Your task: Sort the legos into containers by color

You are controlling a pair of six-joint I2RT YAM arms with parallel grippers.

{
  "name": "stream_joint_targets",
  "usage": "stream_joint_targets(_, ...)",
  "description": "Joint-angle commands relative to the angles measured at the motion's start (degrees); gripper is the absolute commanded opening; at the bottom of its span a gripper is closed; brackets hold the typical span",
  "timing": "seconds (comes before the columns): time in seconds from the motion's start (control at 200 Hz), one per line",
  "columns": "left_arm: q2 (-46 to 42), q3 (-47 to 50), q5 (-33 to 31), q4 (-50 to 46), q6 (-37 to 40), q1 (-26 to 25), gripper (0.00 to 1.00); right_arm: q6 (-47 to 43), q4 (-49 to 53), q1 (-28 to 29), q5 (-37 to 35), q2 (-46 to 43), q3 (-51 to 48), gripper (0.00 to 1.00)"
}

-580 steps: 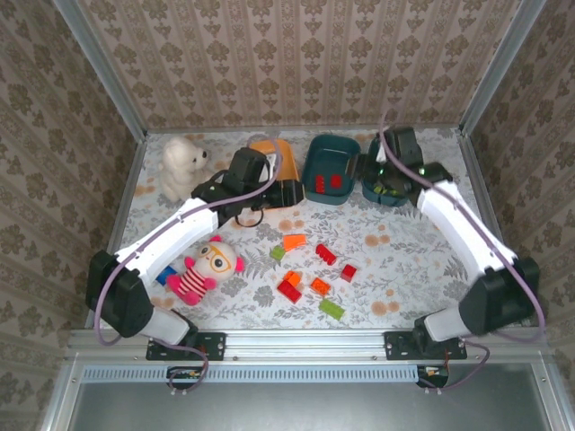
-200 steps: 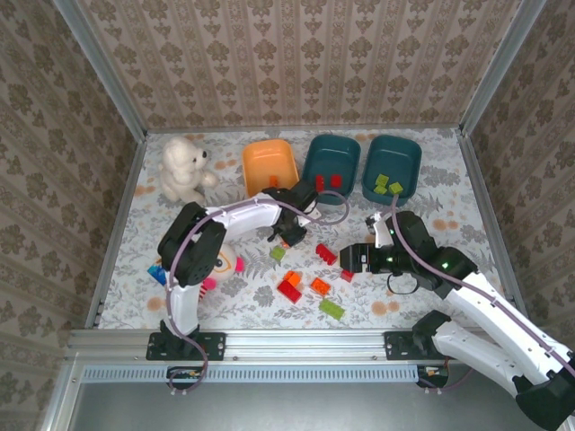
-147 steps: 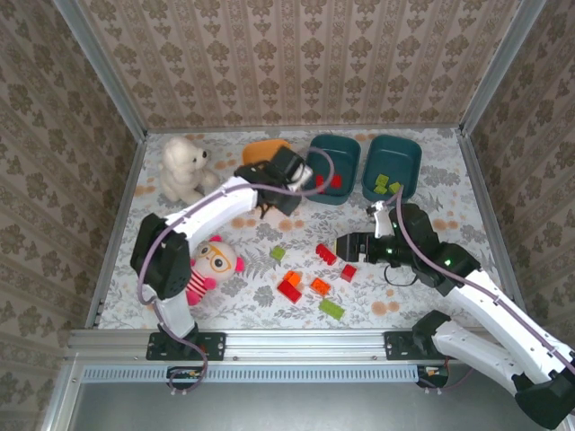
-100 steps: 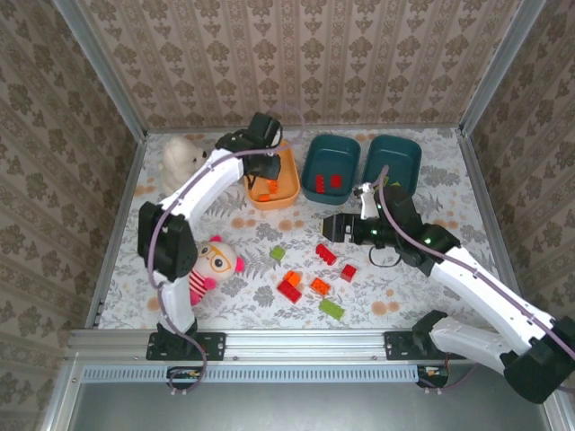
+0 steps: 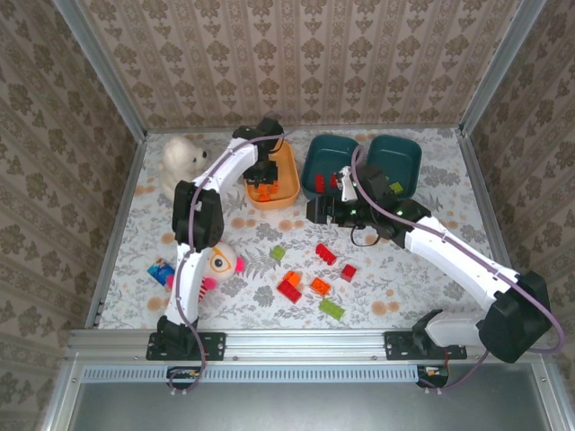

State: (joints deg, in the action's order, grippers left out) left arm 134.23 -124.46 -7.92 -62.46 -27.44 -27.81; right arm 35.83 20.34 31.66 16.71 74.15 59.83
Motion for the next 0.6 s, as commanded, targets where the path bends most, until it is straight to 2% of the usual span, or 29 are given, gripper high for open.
stream_joint_targets(0.0,1.69,-2.73,0.84,-2.65,-2.7,0.51,0.03,0.88,-0.88,-0.37,-0.46,0.75,2.4,0.83)
stream_joint_targets(0.235,4.0,-3.16,3.09,-2.67,-3.67,0.57,0.13,1.17,-0.8,-0.88,0.25,0.58,1.43,0.83)
stream_joint_targets(0.41,4.19,-2.45,3.7,-2.15,-3.76,0.85,0.16,1.08,-0.56,-1.56,0.51,0.21,1.6,0.83)
stream_joint_targets(0.595,3.34,-3.77,3.64,-2.58,-3.32,1.01,0.33,0.67,0.17,-1.77,0.29,-0.55,1.25,0.83)
